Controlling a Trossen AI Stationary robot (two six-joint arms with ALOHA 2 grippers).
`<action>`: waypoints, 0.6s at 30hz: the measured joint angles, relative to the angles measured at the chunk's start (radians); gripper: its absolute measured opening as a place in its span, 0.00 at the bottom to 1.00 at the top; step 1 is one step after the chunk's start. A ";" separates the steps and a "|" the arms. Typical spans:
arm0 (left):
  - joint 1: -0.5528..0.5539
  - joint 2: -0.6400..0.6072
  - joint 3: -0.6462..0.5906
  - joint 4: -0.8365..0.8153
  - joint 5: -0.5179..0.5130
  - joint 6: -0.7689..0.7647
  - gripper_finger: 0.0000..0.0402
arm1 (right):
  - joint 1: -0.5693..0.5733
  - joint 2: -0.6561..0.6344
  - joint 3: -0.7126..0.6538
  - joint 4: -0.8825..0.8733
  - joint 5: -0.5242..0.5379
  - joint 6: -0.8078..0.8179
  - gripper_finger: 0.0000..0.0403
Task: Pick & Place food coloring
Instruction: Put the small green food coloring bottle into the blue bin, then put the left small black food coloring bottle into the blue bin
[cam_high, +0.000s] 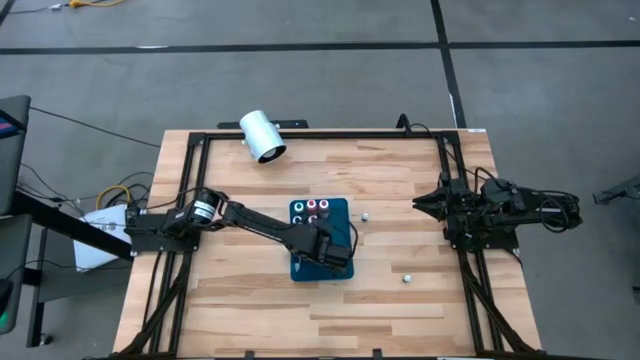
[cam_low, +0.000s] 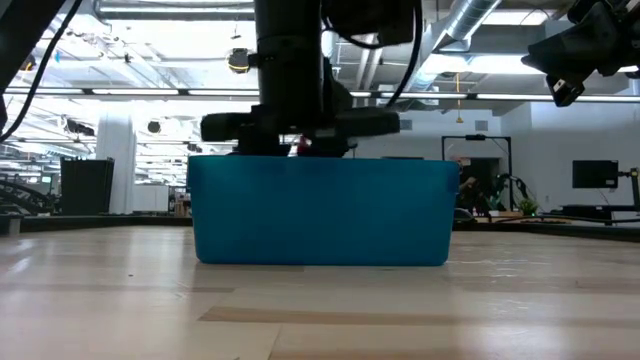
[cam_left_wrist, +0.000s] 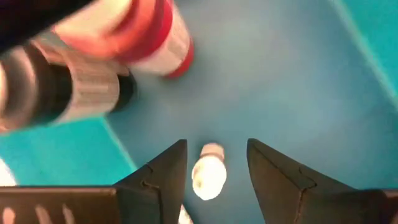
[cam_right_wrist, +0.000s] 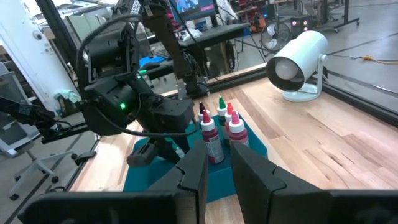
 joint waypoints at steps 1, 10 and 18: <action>0.000 0.000 0.012 -0.012 -0.013 0.001 0.40 | 0.000 0.000 0.000 0.001 0.000 0.000 0.15; 0.000 -0.002 0.163 -0.206 -0.070 0.019 0.40 | 0.000 0.000 0.000 0.003 0.000 0.000 0.15; -0.038 0.000 0.351 -0.356 -0.128 0.051 0.40 | 0.000 0.000 0.000 0.003 0.000 0.000 0.15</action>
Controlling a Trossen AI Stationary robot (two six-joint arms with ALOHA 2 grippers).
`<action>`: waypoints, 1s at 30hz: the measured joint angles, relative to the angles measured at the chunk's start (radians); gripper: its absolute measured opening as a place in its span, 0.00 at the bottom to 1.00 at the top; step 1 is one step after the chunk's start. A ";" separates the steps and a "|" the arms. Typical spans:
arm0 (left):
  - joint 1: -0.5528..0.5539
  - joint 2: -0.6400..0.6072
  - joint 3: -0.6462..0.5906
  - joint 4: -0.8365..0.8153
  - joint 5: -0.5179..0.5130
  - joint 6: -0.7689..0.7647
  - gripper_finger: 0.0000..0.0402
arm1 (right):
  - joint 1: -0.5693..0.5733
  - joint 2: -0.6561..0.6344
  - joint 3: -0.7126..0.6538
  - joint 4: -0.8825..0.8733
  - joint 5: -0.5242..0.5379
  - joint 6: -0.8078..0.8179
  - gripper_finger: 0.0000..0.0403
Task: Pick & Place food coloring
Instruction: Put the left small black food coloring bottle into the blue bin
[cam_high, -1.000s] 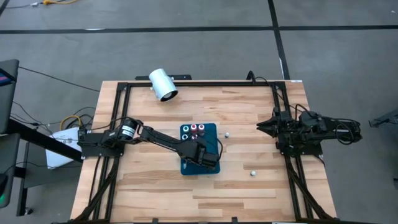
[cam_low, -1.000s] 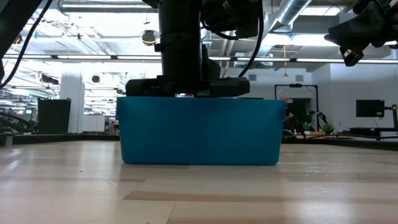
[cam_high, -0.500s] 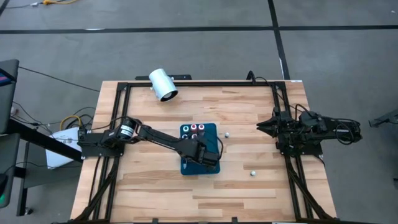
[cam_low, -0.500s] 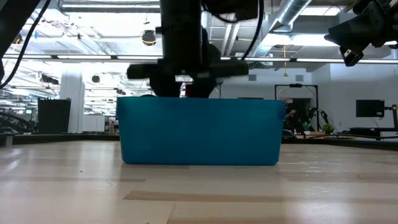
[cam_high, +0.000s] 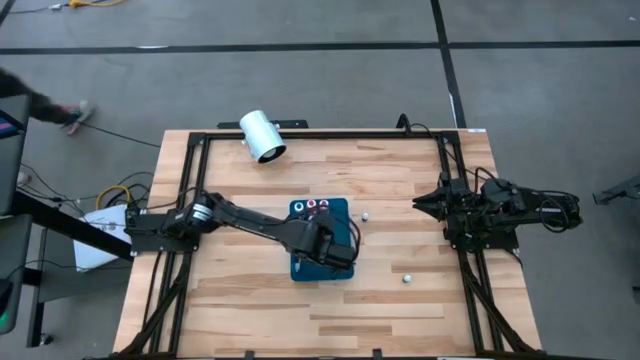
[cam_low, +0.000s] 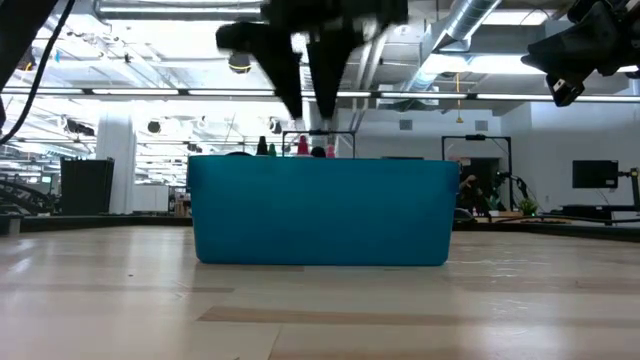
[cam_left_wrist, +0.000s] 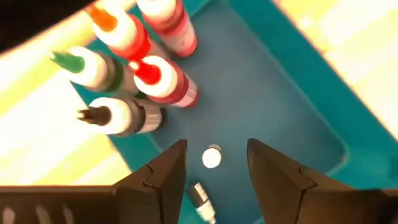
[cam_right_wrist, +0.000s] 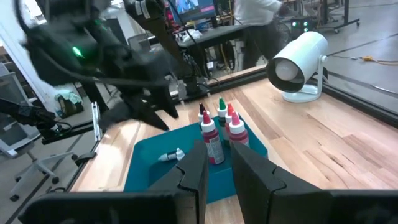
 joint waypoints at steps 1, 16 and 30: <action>-0.007 0.000 0.027 -0.021 -0.017 0.012 0.40 | 0.000 0.000 0.000 0.000 0.000 0.000 0.15; -0.064 0.000 0.199 -0.144 -0.126 0.301 0.40 | 0.000 0.000 0.000 0.002 0.000 0.000 0.15; -0.069 0.000 0.171 -0.143 -0.302 0.276 0.40 | 0.000 0.022 0.000 0.000 0.000 0.000 0.15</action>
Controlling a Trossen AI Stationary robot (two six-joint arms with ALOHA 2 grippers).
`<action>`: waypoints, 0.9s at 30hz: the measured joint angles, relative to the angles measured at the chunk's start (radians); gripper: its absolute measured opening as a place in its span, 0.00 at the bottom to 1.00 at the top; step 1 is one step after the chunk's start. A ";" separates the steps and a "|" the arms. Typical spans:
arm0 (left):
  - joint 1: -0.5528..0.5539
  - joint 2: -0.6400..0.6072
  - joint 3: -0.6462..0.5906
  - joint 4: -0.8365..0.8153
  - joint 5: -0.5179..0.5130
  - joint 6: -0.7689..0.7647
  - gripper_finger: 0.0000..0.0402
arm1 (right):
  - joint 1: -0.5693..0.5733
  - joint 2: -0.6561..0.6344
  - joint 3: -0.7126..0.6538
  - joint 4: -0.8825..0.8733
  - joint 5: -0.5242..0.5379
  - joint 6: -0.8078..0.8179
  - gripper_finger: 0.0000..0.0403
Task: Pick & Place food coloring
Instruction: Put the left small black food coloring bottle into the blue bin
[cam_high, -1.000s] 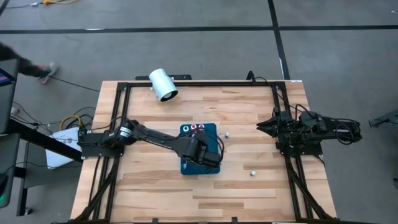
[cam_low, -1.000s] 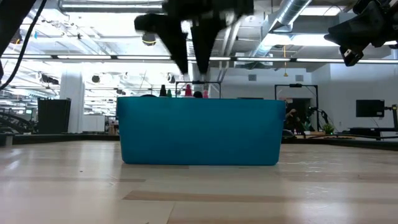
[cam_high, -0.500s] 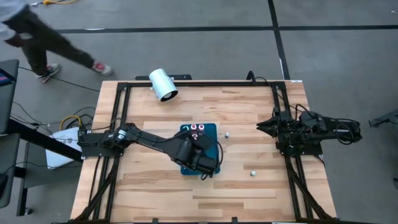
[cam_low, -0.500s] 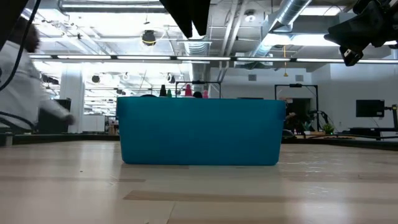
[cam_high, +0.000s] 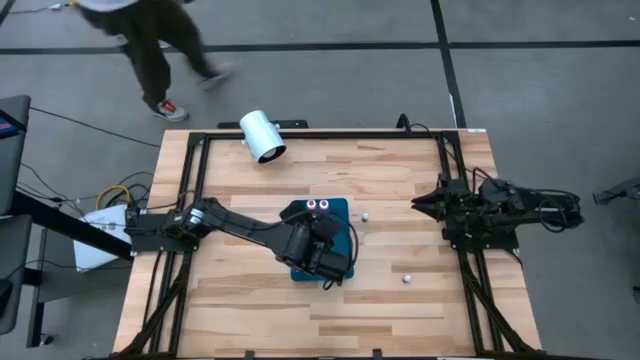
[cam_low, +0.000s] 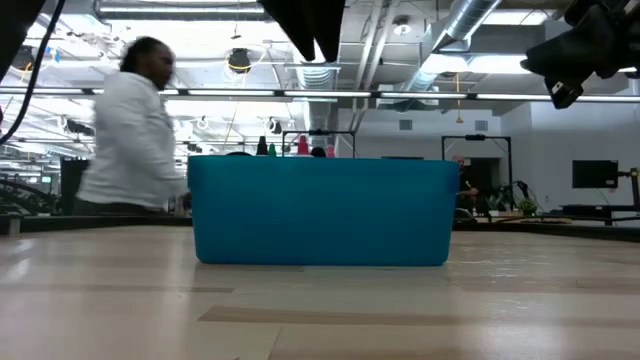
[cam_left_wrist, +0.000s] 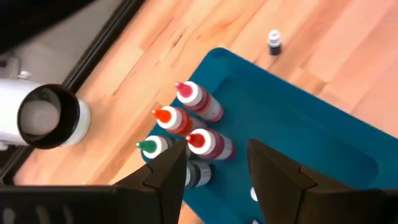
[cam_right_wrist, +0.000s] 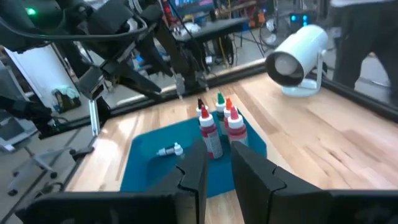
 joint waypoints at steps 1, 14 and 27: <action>-0.001 0.000 -0.015 0.001 -0.006 -0.017 0.40 | 0.000 0.009 0.000 -0.001 0.000 0.000 0.15; -0.035 0.002 -0.067 0.008 -0.123 -0.095 0.40 | 0.000 0.227 0.000 0.132 -0.027 0.005 0.15; 0.032 -0.121 -0.068 0.000 -0.155 0.114 0.40 | 0.002 0.273 0.000 0.211 -0.031 0.025 0.15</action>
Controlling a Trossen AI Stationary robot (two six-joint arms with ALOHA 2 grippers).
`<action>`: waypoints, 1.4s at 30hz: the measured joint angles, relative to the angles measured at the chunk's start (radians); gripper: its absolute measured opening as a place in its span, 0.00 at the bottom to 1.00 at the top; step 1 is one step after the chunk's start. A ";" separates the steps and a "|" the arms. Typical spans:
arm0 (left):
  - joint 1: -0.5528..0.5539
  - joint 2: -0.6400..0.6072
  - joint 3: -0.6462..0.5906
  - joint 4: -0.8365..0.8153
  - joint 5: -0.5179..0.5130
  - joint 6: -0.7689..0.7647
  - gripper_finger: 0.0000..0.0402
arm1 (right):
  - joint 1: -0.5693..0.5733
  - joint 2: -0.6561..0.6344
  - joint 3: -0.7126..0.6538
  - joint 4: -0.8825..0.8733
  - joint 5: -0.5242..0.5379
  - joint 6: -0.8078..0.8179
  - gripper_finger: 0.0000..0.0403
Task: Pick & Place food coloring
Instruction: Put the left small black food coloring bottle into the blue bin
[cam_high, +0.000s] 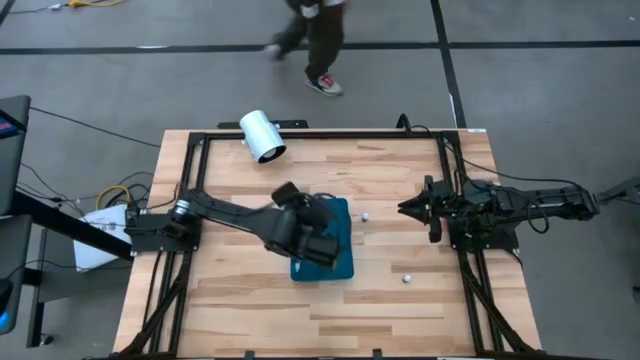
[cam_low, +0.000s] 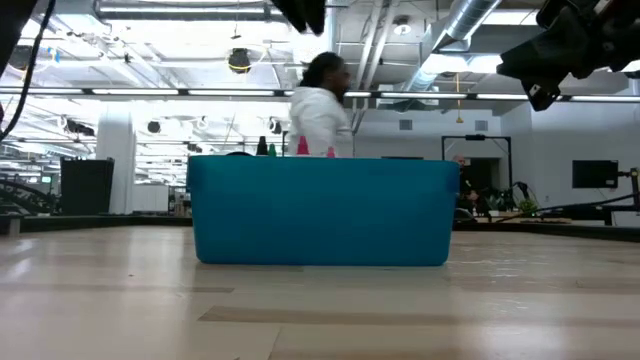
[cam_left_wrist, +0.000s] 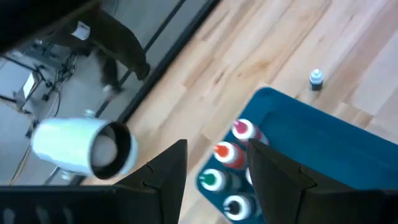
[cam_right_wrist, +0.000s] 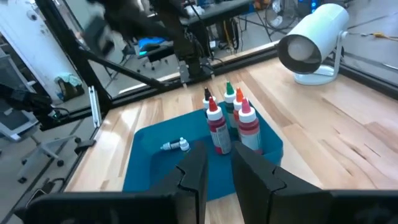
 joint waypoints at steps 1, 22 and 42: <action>0.000 -0.019 0.000 0.000 -0.002 0.016 0.40 | 0.000 0.000 0.000 0.000 0.000 0.000 0.15; 0.012 -0.347 -0.025 0.003 -0.028 0.245 0.40 | 0.000 0.108 0.002 0.048 -0.007 -0.047 0.15; 0.001 -1.072 -1.033 0.623 0.047 0.256 0.40 | -0.098 0.594 0.339 -0.193 -0.059 -0.186 0.15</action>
